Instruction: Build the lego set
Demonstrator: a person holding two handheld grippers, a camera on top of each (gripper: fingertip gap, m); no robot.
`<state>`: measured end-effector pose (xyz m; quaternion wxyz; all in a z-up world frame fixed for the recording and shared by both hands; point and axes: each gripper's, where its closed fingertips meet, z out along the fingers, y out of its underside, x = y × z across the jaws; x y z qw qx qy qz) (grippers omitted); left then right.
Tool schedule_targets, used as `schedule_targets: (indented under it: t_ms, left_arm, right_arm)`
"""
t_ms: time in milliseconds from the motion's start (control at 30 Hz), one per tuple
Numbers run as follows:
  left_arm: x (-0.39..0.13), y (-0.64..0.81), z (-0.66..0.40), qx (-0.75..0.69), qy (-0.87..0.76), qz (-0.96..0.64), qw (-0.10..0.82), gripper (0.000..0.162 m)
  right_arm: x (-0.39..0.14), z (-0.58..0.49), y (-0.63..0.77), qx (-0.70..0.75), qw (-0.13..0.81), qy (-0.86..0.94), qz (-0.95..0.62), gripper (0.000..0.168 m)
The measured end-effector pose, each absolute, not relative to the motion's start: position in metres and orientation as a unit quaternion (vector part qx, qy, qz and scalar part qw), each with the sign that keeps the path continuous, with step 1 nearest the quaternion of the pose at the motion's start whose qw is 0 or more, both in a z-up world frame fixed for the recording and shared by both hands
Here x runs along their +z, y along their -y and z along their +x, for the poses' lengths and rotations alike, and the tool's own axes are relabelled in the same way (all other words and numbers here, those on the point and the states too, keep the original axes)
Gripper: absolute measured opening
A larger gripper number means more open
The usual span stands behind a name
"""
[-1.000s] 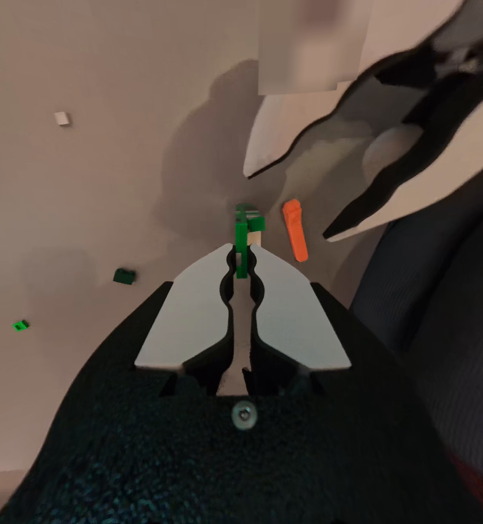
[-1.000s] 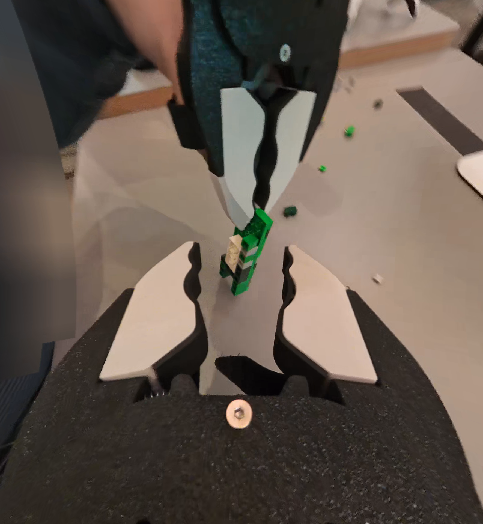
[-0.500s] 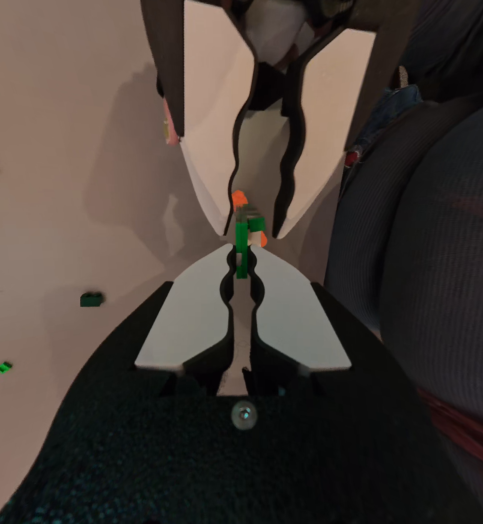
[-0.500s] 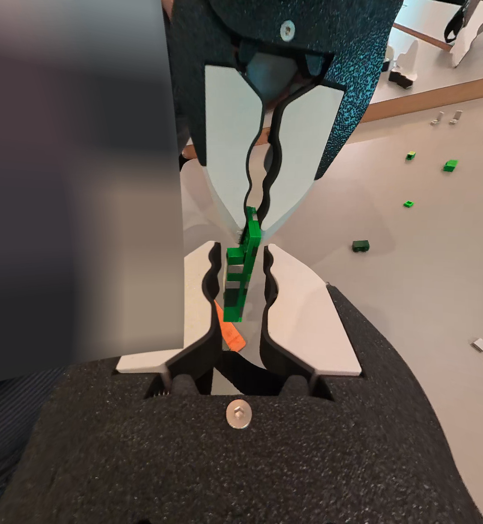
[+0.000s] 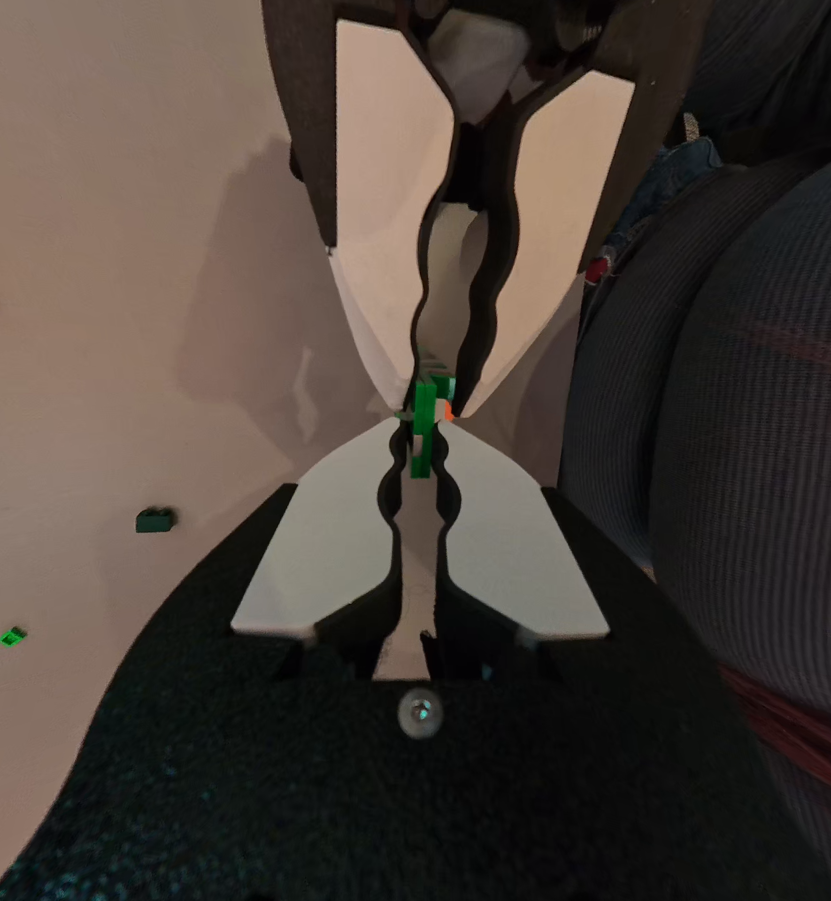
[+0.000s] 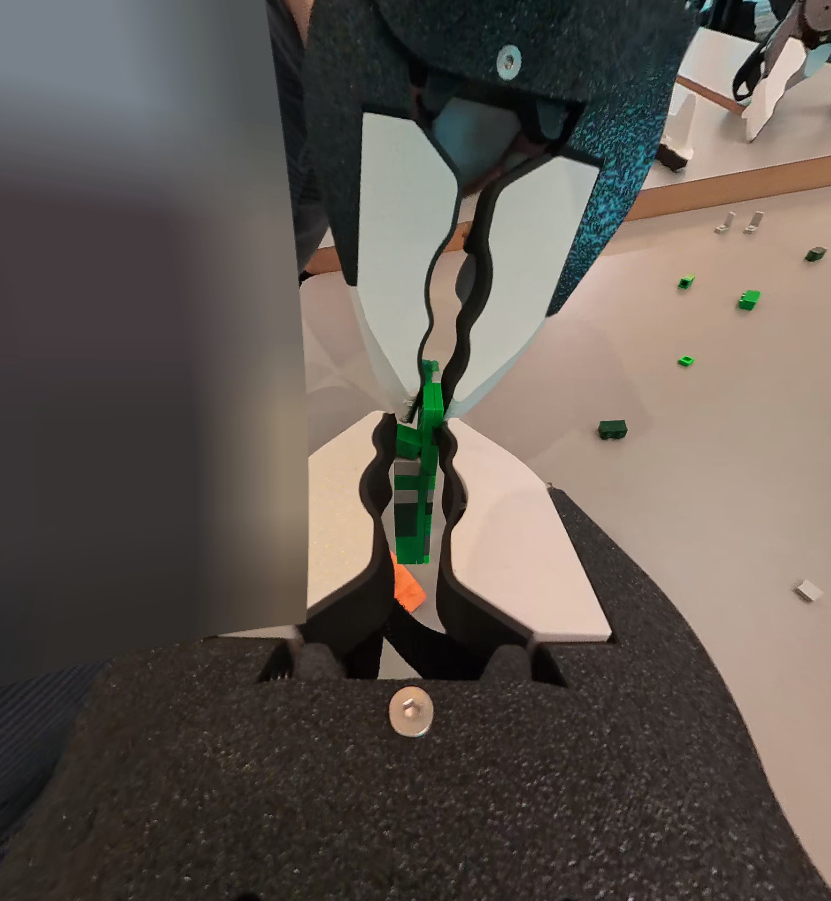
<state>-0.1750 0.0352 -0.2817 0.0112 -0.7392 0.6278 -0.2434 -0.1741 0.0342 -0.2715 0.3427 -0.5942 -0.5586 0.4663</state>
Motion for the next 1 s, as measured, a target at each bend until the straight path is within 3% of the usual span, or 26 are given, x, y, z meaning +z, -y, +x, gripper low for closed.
schedule_targets:
  t_ms: [33, 67, 167, 600, 733, 1000]
  left_arm:
    - [-0.283, -0.035, -0.175, -0.243, -0.628, -0.739, 0.01, 0.009]
    - [-0.284, -0.035, -0.175, -0.244, -0.628, -0.739, 0.008, 0.01]
    - [-0.286, -0.029, -0.175, -0.259, -0.63, -0.732, -0.006, 0.01]
    - [-0.301, -0.045, -0.185, -0.264, -0.597, -0.758, -0.013, 0.006]
    - [-0.31, -0.052, -0.2, -0.25, -0.569, -0.783, -0.018, 0.006]
    - [-0.319, -0.046, -0.262, -0.254, -0.47, -0.845, -0.017, 0.006]
  right_arm:
    - [-0.272, -0.174, -0.034, 0.467, 0.343, 0.558, -0.594, 0.017]
    - [-0.272, -0.174, -0.036, 0.467, 0.35, 0.556, -0.593, 0.006]
    - [-0.274, -0.174, -0.033, 0.478, 0.343, 0.559, -0.584, 0.005]
    - [-0.271, -0.163, -0.056, 0.49, 0.38, 0.517, -0.59, 0.016]
    - [-0.265, -0.138, -0.086, 0.454, 0.441, 0.469, -0.616, 0.018]
    - [-0.343, -0.161, -0.08, 0.298, 0.35, 0.606, -0.649, 0.023]
